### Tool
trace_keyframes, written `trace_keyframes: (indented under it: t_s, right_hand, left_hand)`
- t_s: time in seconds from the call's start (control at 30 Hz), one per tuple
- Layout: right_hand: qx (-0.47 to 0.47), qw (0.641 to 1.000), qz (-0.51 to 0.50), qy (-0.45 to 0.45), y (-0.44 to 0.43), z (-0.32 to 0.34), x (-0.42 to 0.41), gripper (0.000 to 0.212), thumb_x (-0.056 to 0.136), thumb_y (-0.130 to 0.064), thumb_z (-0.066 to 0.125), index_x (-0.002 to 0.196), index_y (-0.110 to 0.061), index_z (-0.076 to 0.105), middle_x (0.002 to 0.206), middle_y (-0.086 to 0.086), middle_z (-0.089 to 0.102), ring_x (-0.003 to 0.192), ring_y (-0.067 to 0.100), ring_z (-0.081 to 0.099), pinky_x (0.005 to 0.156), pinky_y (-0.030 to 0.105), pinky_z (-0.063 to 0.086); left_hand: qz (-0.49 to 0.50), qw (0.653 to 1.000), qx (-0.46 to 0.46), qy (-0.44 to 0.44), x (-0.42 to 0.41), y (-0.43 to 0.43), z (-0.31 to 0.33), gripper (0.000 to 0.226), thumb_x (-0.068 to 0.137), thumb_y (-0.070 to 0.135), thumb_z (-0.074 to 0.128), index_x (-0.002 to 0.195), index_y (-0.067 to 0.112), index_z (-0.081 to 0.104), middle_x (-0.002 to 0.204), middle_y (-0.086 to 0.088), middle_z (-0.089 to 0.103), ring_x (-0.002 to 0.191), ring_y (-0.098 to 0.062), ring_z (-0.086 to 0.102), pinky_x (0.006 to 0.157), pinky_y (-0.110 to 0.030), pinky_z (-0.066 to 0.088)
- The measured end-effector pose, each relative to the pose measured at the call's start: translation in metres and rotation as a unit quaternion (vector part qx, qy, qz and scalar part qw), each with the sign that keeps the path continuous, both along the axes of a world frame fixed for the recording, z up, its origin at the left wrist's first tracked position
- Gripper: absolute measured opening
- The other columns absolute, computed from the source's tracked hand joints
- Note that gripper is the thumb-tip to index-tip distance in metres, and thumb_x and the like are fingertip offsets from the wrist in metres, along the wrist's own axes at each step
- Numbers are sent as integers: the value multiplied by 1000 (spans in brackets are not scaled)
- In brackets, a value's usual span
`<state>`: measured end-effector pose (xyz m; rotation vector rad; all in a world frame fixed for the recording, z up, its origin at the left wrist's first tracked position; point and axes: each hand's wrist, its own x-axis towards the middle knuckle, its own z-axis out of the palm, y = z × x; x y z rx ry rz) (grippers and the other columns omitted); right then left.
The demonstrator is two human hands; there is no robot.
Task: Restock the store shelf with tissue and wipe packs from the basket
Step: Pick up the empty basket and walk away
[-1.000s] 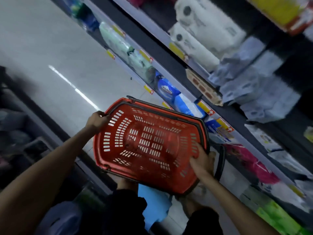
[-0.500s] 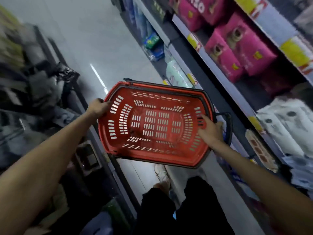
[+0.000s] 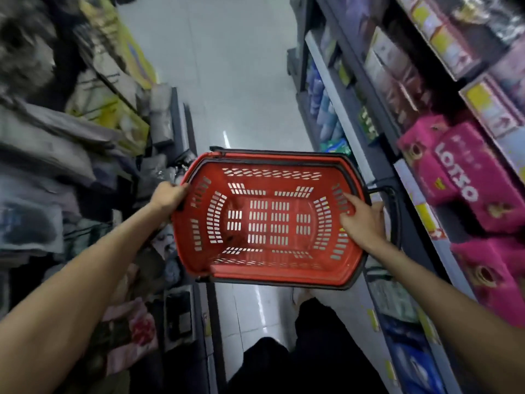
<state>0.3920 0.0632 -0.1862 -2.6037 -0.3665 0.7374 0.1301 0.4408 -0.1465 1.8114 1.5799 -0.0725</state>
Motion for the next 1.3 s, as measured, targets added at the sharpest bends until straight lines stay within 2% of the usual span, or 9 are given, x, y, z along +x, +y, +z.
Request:
trace_keyframes:
  t_s: [0.13,0.27,0.43,0.57,0.77,0.93,1.13,1.2,1.3]
  right_hand:
    - [11,999,43,-17,101,15,72,58,92,-38,56,148,-47,46,136,21,37,112,47,56,103,45,51]
    - [9,997,72,-32,193,33,131,59,91,-39,56,148,-47,46,136,21,38,116,47,55,106,45,48]
    - [-2,995,91,-50,305,36,201,59,92,-38,58,150,-45,46,137,20,38,114,46,56,104,43,46]
    - [-2,994,97,-56,397,28,248,60,90,-40,58,149,-46,45,133,21,39,108,48,58,104,47,50]
    - [-9,994,93,-63,527,38,314,56,93,-40,60,148,-47,47,127,19,43,95,39,58,97,40,50]
    - [-9,995,86,-59,625,41,373,58,91,-46,58,147,-53,45,126,18,41,99,41,59,95,41,53]
    - [-5,994,91,-63,745,13,457,60,89,-41,61,146,-51,47,120,17,41,98,43,60,97,40,53]
    - [-4,993,98,-65,786,-2,486,59,90,-38,61,147,-49,48,120,18,42,101,45,59,100,41,51]
    - [-10,992,115,-47,845,-31,528,59,92,-35,63,149,-43,49,111,11,38,102,44,58,100,39,48]
  left_hand:
    - [53,999,6,-7,39,75,17,42,93,35,71,87,-6,73,81,-21,68,77,-34,66,73,-43,51]
    - [58,998,23,-5,81,148,30,43,95,37,68,76,-1,68,74,-18,65,74,-31,63,66,-37,42]
    - [65,998,20,-13,140,244,26,44,98,33,66,62,8,63,61,-7,59,67,-29,59,66,-35,39]
    - [68,997,10,-19,186,337,12,42,95,38,68,71,3,69,71,-14,68,79,-35,69,63,-37,46]
    - [56,996,-37,-55,256,462,24,40,98,31,66,67,7,63,68,-11,67,60,-22,61,52,-31,41]
    - [53,996,-38,-65,312,566,29,39,98,36,66,69,9,67,72,-11,71,64,-23,64,58,-32,45]
    - [64,994,-47,-77,387,680,2,32,99,35,66,83,7,71,83,-11,73,72,-23,67,69,-34,50]
    - [72,994,-48,-70,413,713,-11,31,100,35,65,82,10,69,85,-11,73,72,-22,66,71,-34,50]
    - [86,994,-55,-45,449,762,-36,29,101,33,63,85,9,69,88,-13,72,70,-19,63,66,-33,47]
